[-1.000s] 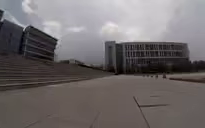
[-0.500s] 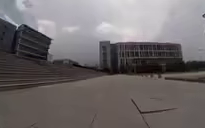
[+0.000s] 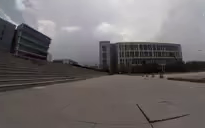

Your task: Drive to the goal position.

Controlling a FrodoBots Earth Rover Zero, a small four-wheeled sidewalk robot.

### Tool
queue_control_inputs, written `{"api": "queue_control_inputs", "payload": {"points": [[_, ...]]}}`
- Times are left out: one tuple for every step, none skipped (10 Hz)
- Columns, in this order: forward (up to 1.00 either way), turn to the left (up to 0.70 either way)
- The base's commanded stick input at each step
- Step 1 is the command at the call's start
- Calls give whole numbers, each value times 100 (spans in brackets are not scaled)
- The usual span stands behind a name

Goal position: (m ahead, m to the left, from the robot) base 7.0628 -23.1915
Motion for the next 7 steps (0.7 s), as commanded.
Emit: {"api": "queue_control_inputs", "payload": {"points": [[70,0],[70,0],[70,0],[70,0],[70,0],[70,-3],[70,-12]]}}
